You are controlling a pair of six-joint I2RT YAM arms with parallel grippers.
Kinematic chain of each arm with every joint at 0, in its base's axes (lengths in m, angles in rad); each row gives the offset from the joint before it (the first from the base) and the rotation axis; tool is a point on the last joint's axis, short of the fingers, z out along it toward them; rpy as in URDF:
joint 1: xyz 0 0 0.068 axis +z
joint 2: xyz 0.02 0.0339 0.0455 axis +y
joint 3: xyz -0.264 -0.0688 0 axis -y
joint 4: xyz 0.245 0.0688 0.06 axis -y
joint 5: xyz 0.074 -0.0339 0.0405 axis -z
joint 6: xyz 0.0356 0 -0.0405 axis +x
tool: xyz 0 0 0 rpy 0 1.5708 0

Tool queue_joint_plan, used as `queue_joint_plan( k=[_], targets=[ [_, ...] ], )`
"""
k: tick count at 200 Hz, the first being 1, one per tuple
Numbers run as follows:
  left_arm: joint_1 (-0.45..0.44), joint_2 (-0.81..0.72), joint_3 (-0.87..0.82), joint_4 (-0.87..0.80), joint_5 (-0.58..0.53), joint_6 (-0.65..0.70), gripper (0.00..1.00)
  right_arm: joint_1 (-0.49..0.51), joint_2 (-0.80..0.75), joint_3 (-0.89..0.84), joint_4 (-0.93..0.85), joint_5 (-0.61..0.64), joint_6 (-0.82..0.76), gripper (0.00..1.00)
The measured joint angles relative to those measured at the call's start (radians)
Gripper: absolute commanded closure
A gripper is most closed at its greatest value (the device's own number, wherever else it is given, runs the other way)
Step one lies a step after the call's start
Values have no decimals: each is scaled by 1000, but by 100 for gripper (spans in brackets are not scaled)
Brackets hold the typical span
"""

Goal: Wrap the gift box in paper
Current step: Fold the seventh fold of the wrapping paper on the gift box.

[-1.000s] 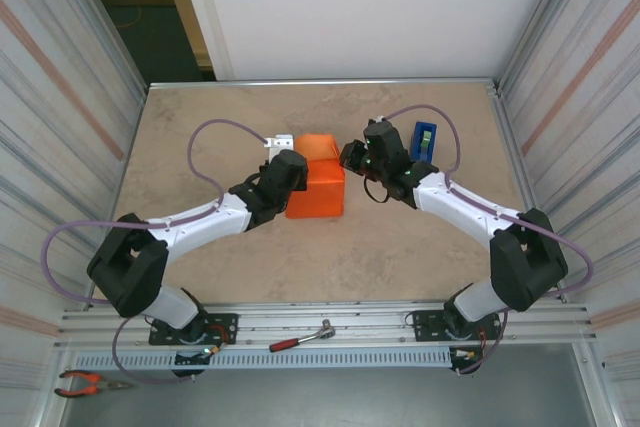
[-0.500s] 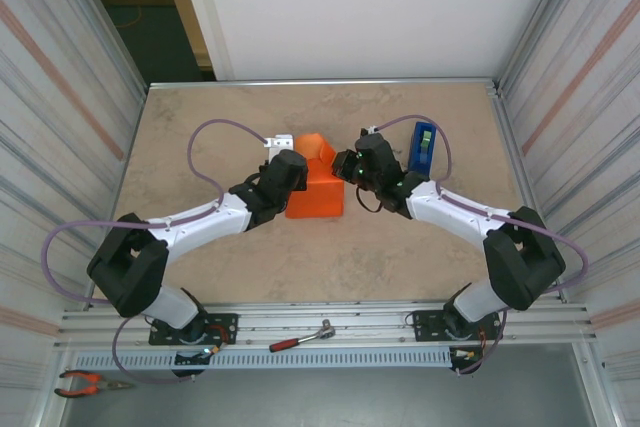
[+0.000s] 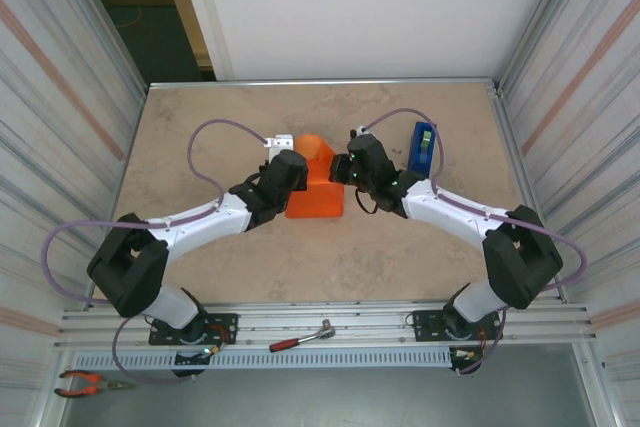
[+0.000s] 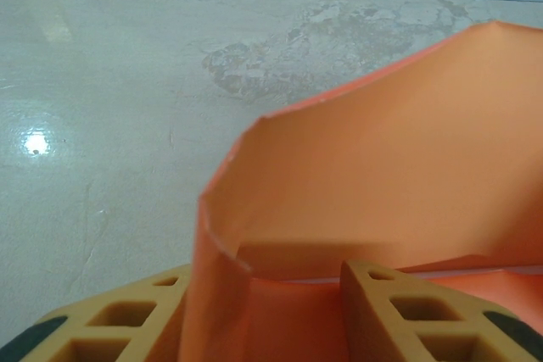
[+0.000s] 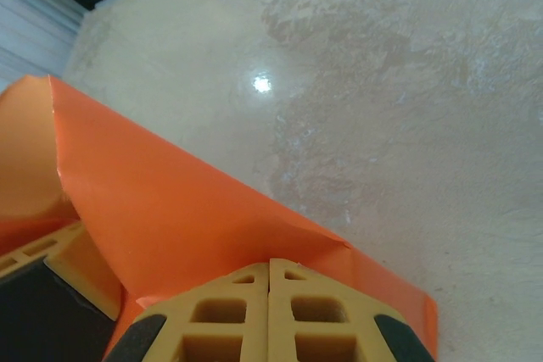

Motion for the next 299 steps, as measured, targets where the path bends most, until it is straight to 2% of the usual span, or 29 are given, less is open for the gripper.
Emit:
queue_joint_plan(
  k=[38,78,106,120,133,141,157,193,261,299],
  targets=[
    [27,-23,39,-97,69,8,51,40,2,21,-55,61,-90,100],
    [135,-105,136,-196,249,10,42,59,10,25,-55,79,-108,100],
    [203,-201,176,-229,325,9,42,60,14,26,-51,91,-108,100],
    [231,-241,176,-249,350,0,50,60,15,26,-50,93,-106,100],
    [264,-266,163,-251,381,-17,74,61,15,26,-49,93,-103,100],
    [286,-277,144,-247,402,-24,83,61,15,26,-48,93,-102,100],
    [325,-279,97,-241,441,-33,93,61,15,26,-47,93,-100,100],
    [343,-207,8,-219,496,-53,95,60,18,26,-43,93,-100,100],
    [340,-88,3,-141,569,-53,97,61,21,23,-31,93,-95,100],
    [293,-82,7,-132,539,-38,98,60,19,19,-26,95,-85,100]
  ],
)
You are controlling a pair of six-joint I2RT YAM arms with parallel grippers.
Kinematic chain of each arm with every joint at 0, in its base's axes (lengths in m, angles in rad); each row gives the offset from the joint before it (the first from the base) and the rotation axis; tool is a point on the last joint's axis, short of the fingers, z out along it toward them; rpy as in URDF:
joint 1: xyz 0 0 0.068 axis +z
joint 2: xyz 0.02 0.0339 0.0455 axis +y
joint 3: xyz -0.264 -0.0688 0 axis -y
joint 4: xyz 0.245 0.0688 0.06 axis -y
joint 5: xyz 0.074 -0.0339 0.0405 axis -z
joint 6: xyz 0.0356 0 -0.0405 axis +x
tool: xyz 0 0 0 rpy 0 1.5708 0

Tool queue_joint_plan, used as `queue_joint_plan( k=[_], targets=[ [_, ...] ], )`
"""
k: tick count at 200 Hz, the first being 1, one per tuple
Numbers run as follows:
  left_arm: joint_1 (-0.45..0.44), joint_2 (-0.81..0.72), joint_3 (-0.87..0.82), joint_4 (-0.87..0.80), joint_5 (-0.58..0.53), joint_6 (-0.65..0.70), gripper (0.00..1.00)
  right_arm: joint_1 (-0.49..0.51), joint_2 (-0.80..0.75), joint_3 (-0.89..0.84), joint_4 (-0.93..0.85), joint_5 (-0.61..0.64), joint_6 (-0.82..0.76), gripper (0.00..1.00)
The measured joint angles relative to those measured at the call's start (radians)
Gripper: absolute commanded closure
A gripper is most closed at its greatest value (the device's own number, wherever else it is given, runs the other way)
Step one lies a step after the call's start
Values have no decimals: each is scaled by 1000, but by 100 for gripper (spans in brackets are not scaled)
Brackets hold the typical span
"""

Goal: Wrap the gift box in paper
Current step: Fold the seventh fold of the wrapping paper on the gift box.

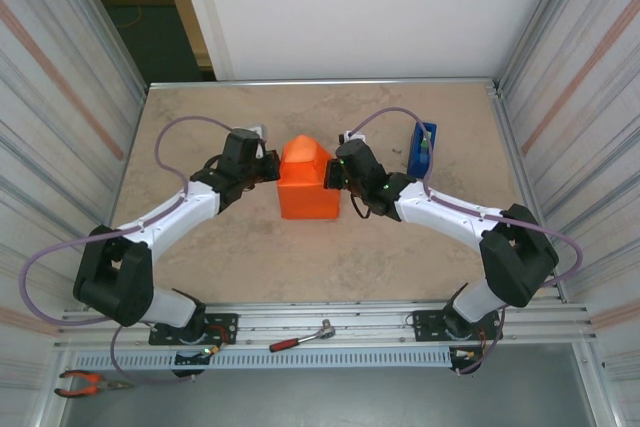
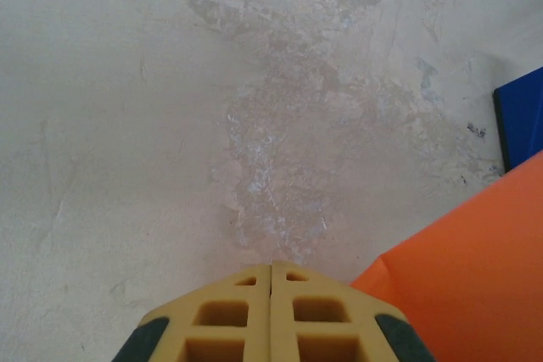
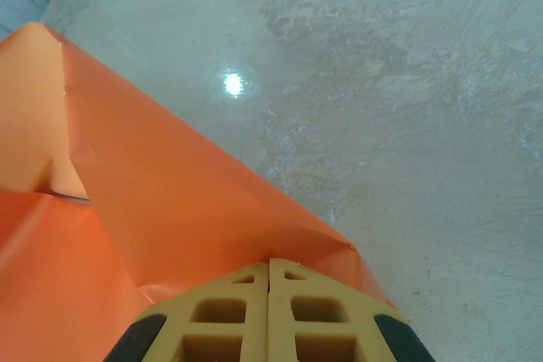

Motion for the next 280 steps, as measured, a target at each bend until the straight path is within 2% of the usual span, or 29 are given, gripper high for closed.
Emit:
queue_joint_plan(
  k=[44,117,160,198,211,232,266,280],
  targets=[
    [-42,-12,0,-1,-74,24,99,0,0,-1,3,2,11,100],
    [-79,-18,19,-21,-101,69,100,0,-2,-4,8,1,13,100],
    [-160,-17,28,-16,-98,88,100,1,-5,-14,20,0,20,100],
    [-178,-3,35,-19,-106,94,100,1,-6,-16,24,-1,31,100],
    [-185,2,39,-27,-120,89,95,1,-9,-18,24,-2,35,100],
    [-195,14,60,-47,-131,59,79,1,-12,-20,25,-6,37,100],
    [-206,27,74,-53,-143,-5,76,1,-14,-21,24,-14,38,100],
    [-206,27,74,-52,-145,-26,72,1,-17,-23,23,-19,38,100]
  ],
)
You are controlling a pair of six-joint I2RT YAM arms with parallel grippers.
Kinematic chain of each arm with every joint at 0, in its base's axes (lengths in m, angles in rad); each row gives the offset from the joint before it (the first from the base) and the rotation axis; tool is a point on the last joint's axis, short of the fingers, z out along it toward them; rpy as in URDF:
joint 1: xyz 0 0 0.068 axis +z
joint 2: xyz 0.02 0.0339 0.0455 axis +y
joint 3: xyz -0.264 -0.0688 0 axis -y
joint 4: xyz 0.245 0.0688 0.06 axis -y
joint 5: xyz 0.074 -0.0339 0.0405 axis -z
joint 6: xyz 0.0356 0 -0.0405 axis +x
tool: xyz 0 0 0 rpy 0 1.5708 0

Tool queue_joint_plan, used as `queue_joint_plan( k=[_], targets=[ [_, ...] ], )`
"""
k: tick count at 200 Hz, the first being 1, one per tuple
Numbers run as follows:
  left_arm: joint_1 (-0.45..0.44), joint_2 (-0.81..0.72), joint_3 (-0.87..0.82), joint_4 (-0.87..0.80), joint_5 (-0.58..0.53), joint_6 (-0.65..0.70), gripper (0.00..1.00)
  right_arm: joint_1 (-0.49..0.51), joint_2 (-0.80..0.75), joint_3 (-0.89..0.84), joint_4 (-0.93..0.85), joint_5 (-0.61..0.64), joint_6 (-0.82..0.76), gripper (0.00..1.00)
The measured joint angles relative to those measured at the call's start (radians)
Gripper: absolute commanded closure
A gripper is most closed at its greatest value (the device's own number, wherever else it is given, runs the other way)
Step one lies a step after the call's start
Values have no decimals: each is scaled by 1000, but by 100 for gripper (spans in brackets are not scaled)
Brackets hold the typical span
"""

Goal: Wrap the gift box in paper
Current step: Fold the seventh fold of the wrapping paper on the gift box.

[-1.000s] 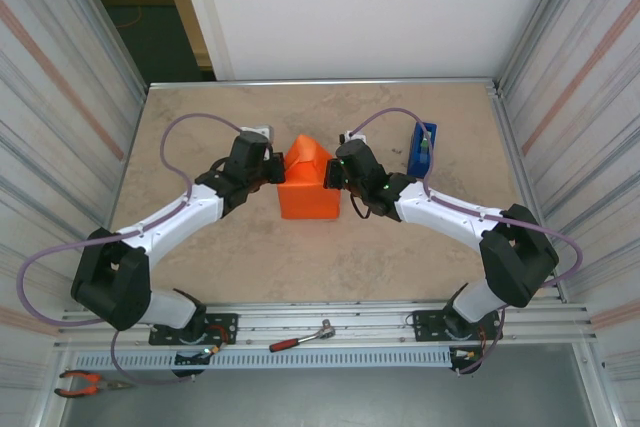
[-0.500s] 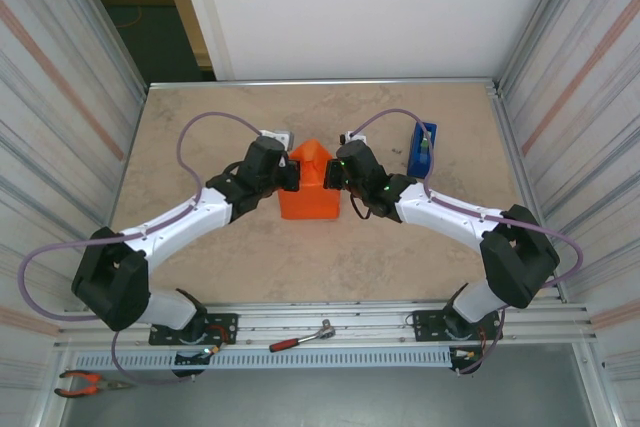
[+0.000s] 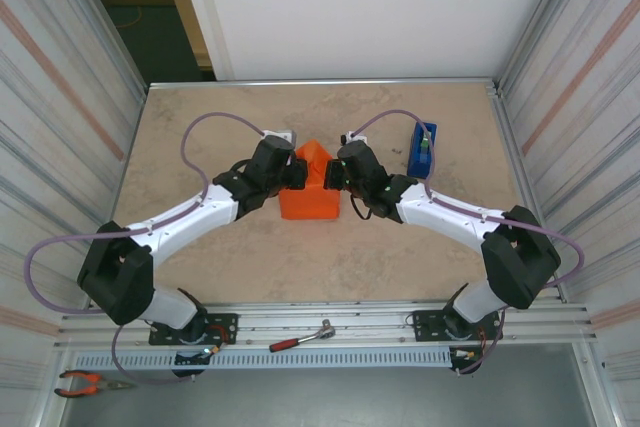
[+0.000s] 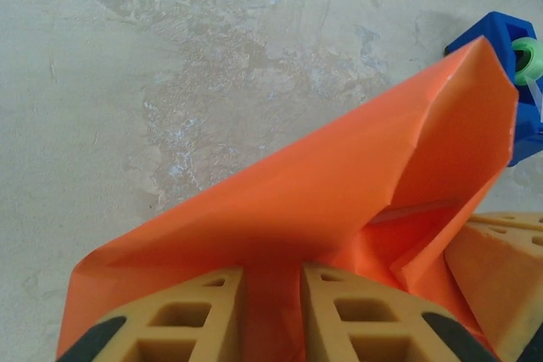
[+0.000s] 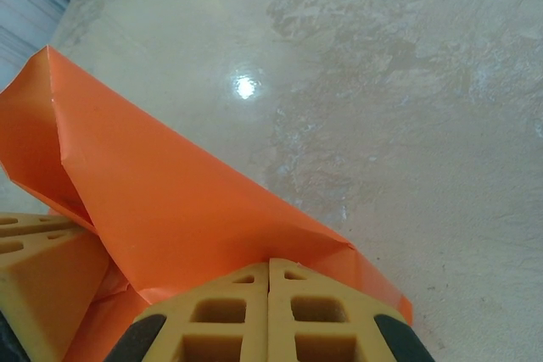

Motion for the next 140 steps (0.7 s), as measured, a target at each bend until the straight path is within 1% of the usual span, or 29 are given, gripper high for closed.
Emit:
queue_joint_plan(
  k=[38,70,114,140],
  targets=[
    [-8,0,-5,28,-3,-39,64,0,-15,-13,0,-19,7,100],
    [-16,-17,-47,98,-10,-41,58,0,-18,-14,-3,-27,14,100],
    [-21,-40,-113,216,-8,-26,53,5,-29,-28,2,-31,37,100],
    [-21,-42,-120,232,-9,-13,52,7,-32,-30,2,-31,49,100]
  ],
)
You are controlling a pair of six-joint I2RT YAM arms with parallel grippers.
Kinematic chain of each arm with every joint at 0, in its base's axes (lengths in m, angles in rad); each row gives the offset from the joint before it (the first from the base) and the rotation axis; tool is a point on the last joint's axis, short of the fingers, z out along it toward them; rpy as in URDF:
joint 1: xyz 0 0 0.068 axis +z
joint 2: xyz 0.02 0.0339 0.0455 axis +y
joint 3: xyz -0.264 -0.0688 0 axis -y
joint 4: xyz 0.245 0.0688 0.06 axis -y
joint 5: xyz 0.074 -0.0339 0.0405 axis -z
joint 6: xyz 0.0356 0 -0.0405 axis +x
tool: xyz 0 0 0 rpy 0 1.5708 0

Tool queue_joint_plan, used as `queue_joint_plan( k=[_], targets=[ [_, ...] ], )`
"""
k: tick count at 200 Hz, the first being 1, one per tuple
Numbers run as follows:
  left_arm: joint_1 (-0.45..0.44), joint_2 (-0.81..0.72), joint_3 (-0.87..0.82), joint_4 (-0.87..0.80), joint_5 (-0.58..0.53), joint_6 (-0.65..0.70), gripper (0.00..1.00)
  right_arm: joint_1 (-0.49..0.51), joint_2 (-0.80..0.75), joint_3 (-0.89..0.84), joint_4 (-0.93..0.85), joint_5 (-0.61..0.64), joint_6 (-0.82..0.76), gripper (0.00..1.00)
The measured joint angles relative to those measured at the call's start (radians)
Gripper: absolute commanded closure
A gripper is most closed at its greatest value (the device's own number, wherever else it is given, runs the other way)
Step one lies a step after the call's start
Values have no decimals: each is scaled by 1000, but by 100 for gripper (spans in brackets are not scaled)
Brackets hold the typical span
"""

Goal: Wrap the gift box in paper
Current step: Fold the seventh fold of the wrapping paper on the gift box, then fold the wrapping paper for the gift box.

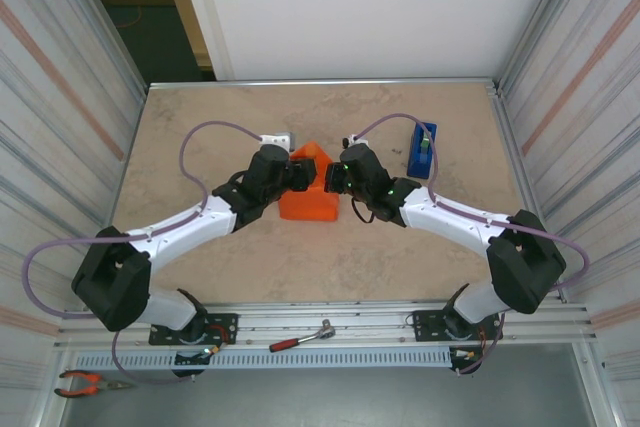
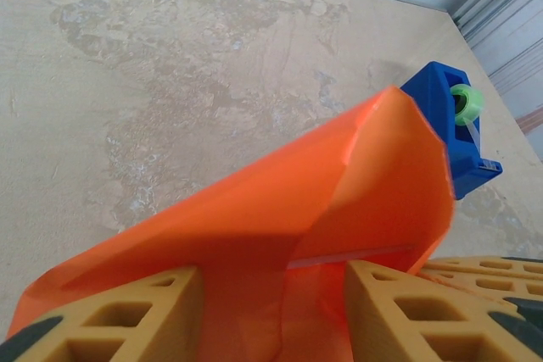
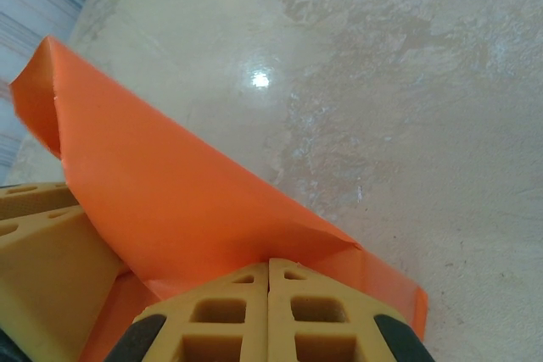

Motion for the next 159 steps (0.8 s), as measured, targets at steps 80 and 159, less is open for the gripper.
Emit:
queue_joint_plan(
  k=[80,159],
  targets=[
    [-97,56,36,-42,-216,106,55,4,-3,0,-8,1,3,100],
    [-161,89,43,-40,-369,152,54,-28,-22,1,-31,-82,5,100]
  ],
)
